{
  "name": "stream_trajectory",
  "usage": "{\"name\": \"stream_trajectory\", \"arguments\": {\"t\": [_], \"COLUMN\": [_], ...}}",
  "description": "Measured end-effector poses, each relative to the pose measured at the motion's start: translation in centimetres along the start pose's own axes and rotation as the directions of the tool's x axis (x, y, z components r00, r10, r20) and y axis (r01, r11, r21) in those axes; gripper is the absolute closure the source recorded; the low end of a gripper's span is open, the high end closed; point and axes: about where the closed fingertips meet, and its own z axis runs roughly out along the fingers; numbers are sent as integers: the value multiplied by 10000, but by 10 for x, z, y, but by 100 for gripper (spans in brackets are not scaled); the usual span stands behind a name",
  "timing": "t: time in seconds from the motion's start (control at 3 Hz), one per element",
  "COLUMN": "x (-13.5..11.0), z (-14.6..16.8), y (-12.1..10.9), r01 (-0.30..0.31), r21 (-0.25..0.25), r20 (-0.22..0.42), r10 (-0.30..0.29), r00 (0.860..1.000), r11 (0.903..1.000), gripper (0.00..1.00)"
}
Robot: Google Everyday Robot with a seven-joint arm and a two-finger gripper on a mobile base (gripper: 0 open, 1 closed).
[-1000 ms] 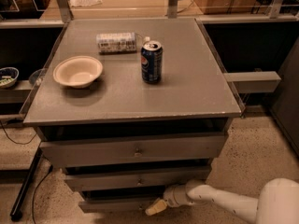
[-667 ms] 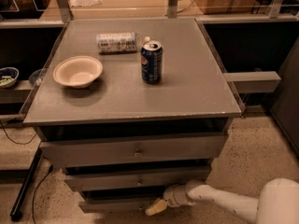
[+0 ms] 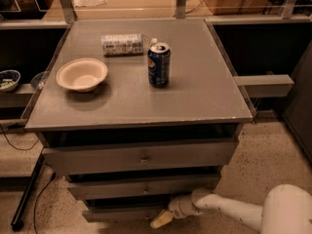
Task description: Open bottom drawer
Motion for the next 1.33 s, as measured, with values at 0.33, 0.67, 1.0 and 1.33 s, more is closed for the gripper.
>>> {"name": "stream_trajectory", "arguments": {"t": [0.33, 0.67, 1.0, 1.33], "x": [4, 1, 0, 0], "z": [-1, -2, -3, -5], "y": [2, 0, 0, 1], "r01": [-42, -42, -43, -55], "r21": [-88, -88, -91, -157], "r20": [-50, -50, -49, -54], "r10": [42, 42, 43, 54], "r00": [10000, 10000, 10000, 10000], "r11": [10000, 10000, 9999, 9999], "gripper": [0, 0, 0, 0]}}
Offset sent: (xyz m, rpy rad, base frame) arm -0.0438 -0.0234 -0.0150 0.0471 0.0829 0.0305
